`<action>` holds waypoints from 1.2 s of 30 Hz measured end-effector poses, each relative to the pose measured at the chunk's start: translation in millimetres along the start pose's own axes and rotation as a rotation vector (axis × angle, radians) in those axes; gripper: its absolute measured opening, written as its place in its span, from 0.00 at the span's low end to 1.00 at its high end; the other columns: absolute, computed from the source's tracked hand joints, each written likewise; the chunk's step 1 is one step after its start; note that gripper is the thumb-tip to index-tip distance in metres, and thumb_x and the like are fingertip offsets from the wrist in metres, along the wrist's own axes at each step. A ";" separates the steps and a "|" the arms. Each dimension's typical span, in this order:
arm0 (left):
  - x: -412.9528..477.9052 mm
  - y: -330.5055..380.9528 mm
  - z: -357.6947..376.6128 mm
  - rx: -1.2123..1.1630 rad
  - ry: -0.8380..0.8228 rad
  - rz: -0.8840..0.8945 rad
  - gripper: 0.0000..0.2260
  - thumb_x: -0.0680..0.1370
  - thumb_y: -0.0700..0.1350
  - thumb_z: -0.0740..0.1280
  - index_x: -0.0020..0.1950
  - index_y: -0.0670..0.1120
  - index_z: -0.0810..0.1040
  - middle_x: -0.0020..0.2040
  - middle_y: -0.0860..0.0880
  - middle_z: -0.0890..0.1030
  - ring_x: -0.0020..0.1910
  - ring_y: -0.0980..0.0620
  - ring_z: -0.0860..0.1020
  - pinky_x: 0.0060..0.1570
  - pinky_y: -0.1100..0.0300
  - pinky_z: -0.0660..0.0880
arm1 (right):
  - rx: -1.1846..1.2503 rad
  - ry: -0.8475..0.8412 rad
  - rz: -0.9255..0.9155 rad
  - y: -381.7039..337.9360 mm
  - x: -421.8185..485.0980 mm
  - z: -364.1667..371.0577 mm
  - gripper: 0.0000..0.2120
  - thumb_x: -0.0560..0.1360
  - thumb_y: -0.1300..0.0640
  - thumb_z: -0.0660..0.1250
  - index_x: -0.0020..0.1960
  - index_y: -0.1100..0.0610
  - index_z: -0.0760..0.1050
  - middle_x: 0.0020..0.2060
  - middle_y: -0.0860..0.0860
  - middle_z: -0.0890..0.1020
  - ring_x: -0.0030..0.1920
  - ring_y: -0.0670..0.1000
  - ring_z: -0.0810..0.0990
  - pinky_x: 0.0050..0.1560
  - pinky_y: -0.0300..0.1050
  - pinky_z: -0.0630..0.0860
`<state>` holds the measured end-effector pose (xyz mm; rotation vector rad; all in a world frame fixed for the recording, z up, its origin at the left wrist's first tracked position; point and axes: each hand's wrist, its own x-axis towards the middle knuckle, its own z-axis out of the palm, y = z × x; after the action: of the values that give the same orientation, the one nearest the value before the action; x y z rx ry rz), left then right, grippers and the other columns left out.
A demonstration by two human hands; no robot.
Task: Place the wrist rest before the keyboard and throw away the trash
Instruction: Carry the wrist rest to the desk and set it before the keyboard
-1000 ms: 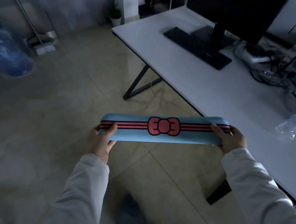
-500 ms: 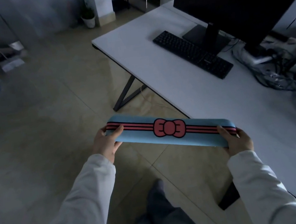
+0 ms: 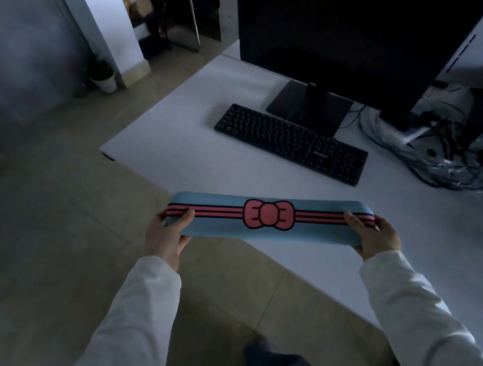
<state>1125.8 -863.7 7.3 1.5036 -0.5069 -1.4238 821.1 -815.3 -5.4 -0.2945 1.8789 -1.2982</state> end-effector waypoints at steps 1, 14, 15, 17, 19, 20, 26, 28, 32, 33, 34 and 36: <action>9.6 3.5 6.1 0.007 -0.005 -0.008 0.23 0.71 0.38 0.70 0.66 0.37 0.70 0.60 0.41 0.76 0.59 0.44 0.76 0.58 0.53 0.74 | -0.001 0.008 0.001 -3.8 6.2 4.8 0.26 0.66 0.57 0.73 0.61 0.62 0.71 0.50 0.55 0.74 0.51 0.55 0.74 0.60 0.58 0.75; 128.8 26.6 74.3 0.213 -0.207 -0.099 0.24 0.72 0.39 0.70 0.66 0.38 0.69 0.58 0.41 0.75 0.54 0.45 0.76 0.52 0.54 0.75 | 0.037 0.260 0.115 -8.2 39.7 39.4 0.24 0.66 0.57 0.73 0.60 0.61 0.72 0.50 0.55 0.75 0.50 0.56 0.75 0.60 0.58 0.75; 142.6 29.3 78.1 0.251 -0.236 -0.103 0.24 0.71 0.39 0.71 0.65 0.38 0.70 0.59 0.41 0.76 0.54 0.45 0.77 0.52 0.54 0.76 | 0.034 0.293 0.133 -6.6 39.4 44.4 0.25 0.67 0.57 0.73 0.61 0.62 0.72 0.50 0.55 0.75 0.50 0.56 0.75 0.60 0.59 0.75; 163.7 36.3 83.0 0.345 -0.289 -0.123 0.25 0.69 0.42 0.73 0.64 0.39 0.71 0.60 0.40 0.77 0.57 0.42 0.78 0.56 0.48 0.77 | 0.046 0.353 0.178 -3.7 32.8 56.5 0.25 0.67 0.57 0.72 0.61 0.63 0.72 0.50 0.56 0.75 0.50 0.56 0.74 0.60 0.60 0.74; 185.8 43.7 87.4 0.402 -0.332 -0.147 0.26 0.66 0.42 0.74 0.62 0.38 0.72 0.61 0.37 0.78 0.58 0.40 0.78 0.58 0.45 0.75 | 0.075 0.414 0.224 2.3 26.7 70.1 0.24 0.68 0.58 0.71 0.61 0.63 0.71 0.51 0.58 0.75 0.50 0.56 0.73 0.59 0.60 0.74; 195.0 45.4 89.6 0.429 -0.349 -0.149 0.25 0.66 0.41 0.74 0.61 0.38 0.72 0.60 0.37 0.78 0.57 0.40 0.78 0.57 0.45 0.75 | 0.091 0.440 0.250 5.8 23.0 76.4 0.23 0.69 0.59 0.71 0.62 0.63 0.71 0.52 0.57 0.74 0.51 0.56 0.73 0.59 0.59 0.75; 231.7 47.9 105.9 0.790 -0.434 -0.033 0.26 0.62 0.47 0.76 0.56 0.41 0.72 0.56 0.39 0.78 0.53 0.41 0.78 0.57 0.44 0.75 | 0.052 0.593 0.391 34.2 4.1 109.6 0.21 0.69 0.59 0.71 0.58 0.67 0.74 0.46 0.56 0.75 0.48 0.56 0.73 0.62 0.61 0.73; 237.0 45.7 110.8 0.908 -0.452 0.025 0.25 0.67 0.45 0.75 0.59 0.39 0.71 0.55 0.41 0.77 0.52 0.43 0.76 0.57 0.49 0.73 | 0.033 0.631 0.447 44.3 -2.4 117.4 0.19 0.69 0.58 0.71 0.56 0.67 0.75 0.44 0.57 0.75 0.47 0.57 0.74 0.61 0.61 0.73; 247.3 39.4 115.5 1.054 -0.450 0.085 0.25 0.68 0.44 0.74 0.61 0.37 0.71 0.61 0.38 0.77 0.59 0.39 0.76 0.54 0.53 0.69 | -0.022 0.663 0.533 60.3 -15.2 129.3 0.21 0.67 0.51 0.71 0.55 0.63 0.79 0.47 0.60 0.82 0.53 0.63 0.79 0.61 0.55 0.74; 249.4 37.7 116.9 1.092 -0.447 0.097 0.25 0.68 0.44 0.74 0.61 0.37 0.71 0.61 0.38 0.76 0.60 0.39 0.75 0.56 0.53 0.69 | -0.048 0.660 0.559 61.5 -18.1 131.2 0.21 0.68 0.50 0.71 0.55 0.63 0.79 0.50 0.60 0.83 0.55 0.63 0.79 0.61 0.52 0.74; 250.3 37.3 118.5 1.130 -0.442 0.096 0.26 0.68 0.45 0.74 0.61 0.37 0.71 0.62 0.37 0.76 0.60 0.38 0.75 0.57 0.51 0.69 | -0.057 0.664 0.580 62.4 -20.3 132.7 0.20 0.69 0.50 0.70 0.55 0.62 0.79 0.52 0.60 0.83 0.55 0.62 0.79 0.60 0.49 0.73; 253.7 35.7 122.3 1.187 -0.435 0.104 0.26 0.67 0.46 0.74 0.61 0.38 0.72 0.62 0.37 0.77 0.61 0.38 0.74 0.59 0.50 0.69 | -0.057 0.678 0.616 64.5 -22.0 133.4 0.19 0.69 0.51 0.69 0.55 0.62 0.80 0.52 0.60 0.83 0.53 0.61 0.80 0.58 0.47 0.72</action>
<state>1082.3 -1131.5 -76.2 1.9585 -1.9070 -1.4076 948.1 -863.4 -68.7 0.7375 2.2904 -0.9647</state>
